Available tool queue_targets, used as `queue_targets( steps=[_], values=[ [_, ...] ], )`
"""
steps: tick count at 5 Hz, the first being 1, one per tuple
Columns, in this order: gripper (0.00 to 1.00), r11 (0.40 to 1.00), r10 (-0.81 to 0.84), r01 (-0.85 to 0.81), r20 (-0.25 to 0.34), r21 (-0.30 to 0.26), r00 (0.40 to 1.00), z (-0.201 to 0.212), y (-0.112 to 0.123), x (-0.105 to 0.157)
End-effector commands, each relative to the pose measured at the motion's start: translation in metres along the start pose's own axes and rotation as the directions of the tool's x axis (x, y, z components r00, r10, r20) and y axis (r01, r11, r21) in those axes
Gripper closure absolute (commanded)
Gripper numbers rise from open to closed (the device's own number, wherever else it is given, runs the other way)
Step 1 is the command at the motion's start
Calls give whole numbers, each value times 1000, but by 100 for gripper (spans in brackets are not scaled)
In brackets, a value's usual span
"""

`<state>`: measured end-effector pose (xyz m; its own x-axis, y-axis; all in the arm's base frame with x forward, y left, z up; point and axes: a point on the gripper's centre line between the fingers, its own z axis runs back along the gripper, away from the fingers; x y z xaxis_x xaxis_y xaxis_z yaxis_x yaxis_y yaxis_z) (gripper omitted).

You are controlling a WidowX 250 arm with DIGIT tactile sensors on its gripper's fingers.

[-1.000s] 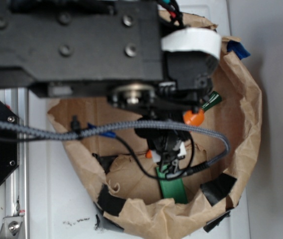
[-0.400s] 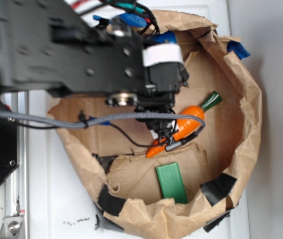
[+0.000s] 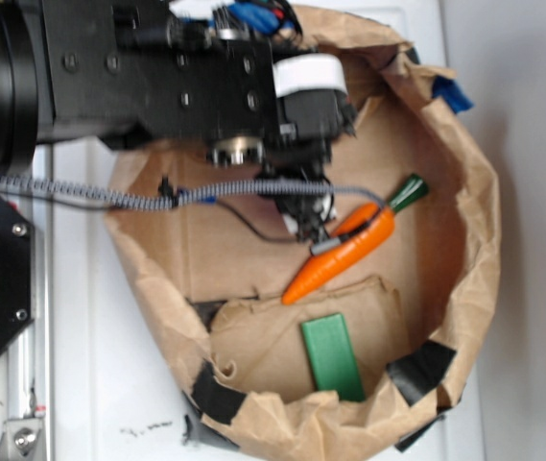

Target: Grab the blue bottle.

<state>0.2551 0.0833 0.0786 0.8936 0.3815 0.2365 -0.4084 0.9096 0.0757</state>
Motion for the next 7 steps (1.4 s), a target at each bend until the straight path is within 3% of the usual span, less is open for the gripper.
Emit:
queue_targets(
  steps=[1, 3, 4, 5, 7],
  values=[
    [0, 999, 30, -31, 32, 29, 999, 2, 32, 13],
    [0, 996, -86, 85, 39, 27, 996, -20, 27, 15],
    [0, 983, -180, 181, 29, -11, 983, -33, 16, 15],
    [0, 972, -235, 235, 15, -12, 972, -42, 6, 12],
    [0, 963, -271, 271, 0, -16, 963, -43, 4, 13]
  ],
)
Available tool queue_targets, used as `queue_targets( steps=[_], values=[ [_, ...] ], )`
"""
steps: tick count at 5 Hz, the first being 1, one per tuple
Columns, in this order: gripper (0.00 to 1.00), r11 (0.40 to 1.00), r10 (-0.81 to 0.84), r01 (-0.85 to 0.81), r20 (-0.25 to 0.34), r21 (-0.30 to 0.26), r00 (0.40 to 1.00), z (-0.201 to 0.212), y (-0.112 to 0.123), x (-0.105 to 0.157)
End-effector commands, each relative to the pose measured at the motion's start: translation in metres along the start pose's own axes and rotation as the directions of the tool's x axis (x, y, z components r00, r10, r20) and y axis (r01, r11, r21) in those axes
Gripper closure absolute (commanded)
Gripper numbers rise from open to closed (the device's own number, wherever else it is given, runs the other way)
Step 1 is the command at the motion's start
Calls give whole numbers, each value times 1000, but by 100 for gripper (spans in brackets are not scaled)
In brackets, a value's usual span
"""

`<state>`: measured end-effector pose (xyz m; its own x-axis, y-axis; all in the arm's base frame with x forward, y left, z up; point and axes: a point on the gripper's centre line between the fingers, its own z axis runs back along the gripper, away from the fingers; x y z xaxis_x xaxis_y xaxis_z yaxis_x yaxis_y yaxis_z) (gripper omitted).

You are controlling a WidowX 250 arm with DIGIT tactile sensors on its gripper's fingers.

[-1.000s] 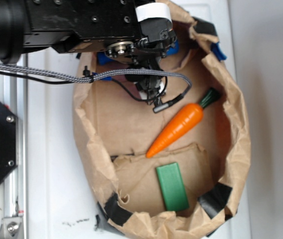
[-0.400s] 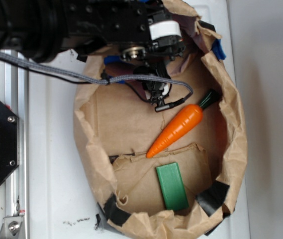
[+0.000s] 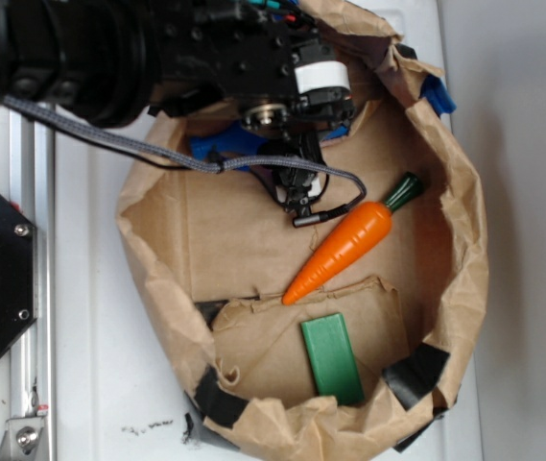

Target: Grab the blue bottle.

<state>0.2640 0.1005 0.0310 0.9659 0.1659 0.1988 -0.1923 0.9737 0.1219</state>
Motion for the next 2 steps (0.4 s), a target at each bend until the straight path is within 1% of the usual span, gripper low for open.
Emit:
queue_targets(
  steps=[1, 2],
  values=[
    [100, 998, -59, 59, 18, -26, 998, 8, -5, 12],
    [100, 995, -99, 99, 0, -31, 995, 12, -7, 12]
  ],
)
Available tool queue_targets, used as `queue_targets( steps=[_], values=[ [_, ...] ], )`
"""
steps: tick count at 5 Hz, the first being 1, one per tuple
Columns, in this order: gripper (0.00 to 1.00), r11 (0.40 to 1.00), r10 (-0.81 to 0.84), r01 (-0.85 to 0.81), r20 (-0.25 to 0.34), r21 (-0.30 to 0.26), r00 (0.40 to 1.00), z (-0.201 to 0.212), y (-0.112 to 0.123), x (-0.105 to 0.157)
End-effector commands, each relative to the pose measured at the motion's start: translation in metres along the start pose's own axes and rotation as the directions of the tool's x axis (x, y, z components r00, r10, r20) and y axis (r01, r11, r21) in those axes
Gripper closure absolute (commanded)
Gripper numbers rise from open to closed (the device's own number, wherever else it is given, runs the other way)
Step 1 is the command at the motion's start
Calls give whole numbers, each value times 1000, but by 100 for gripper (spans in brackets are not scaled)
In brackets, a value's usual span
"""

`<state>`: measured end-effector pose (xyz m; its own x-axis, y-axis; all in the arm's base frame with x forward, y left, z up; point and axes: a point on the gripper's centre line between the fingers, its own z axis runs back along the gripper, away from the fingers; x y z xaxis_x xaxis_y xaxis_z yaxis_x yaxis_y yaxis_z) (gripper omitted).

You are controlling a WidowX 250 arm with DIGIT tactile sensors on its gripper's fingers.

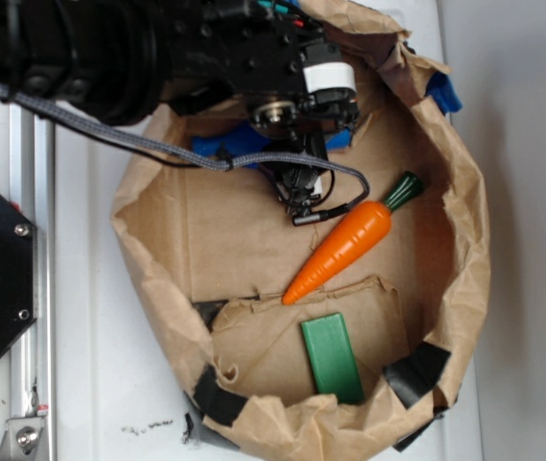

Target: Grab the blue bottle.

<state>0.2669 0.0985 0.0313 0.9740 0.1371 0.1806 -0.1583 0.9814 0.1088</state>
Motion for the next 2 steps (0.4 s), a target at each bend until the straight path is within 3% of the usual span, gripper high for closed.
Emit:
queue_targets(
  steps=[1, 2],
  values=[
    [100, 992, -117, 117, -1, -50, 993, 45, -11, 13],
    [100, 986, -112, 111, -2, -121, 994, 99, -31, 13]
  ],
)
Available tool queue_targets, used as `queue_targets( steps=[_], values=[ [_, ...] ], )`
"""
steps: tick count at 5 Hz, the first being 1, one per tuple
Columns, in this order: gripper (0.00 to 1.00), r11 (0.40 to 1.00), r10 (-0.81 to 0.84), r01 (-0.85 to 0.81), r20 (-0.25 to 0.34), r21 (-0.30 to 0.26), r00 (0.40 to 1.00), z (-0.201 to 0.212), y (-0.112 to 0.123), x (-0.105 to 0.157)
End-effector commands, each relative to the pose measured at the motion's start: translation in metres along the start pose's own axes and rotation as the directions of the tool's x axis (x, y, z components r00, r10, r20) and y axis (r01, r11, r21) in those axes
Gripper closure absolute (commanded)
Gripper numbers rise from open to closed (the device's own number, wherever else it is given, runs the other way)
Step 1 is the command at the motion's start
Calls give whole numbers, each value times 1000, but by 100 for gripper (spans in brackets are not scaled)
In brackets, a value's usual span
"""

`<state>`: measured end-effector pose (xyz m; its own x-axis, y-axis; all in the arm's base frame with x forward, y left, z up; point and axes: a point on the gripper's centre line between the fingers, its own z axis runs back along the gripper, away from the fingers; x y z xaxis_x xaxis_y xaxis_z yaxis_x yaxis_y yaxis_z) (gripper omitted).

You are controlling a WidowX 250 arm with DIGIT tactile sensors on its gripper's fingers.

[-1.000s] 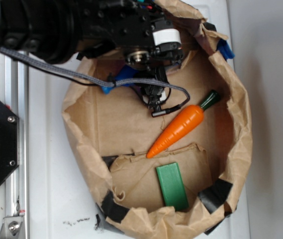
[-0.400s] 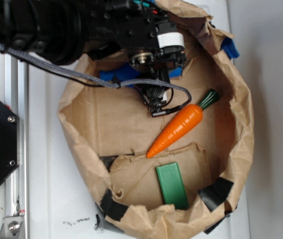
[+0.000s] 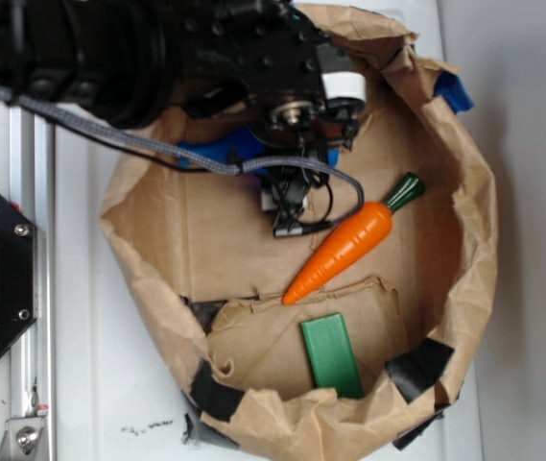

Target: Grab the blue bottle.

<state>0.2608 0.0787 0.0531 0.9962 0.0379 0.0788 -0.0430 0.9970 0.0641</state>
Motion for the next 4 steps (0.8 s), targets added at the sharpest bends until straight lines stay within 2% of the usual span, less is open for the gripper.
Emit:
queue_targets(
  steps=[1, 2, 3, 4],
  values=[
    [100, 987, -71, 77, 49, -139, 996, 114, -49, 5],
    [100, 966, -212, 219, 66, -139, 975, 131, -69, 12],
    [100, 967, -213, 224, 96, -120, 972, 128, -69, 15],
    [100, 970, -205, 216, 102, -114, 973, 128, -66, 18]
  ],
)
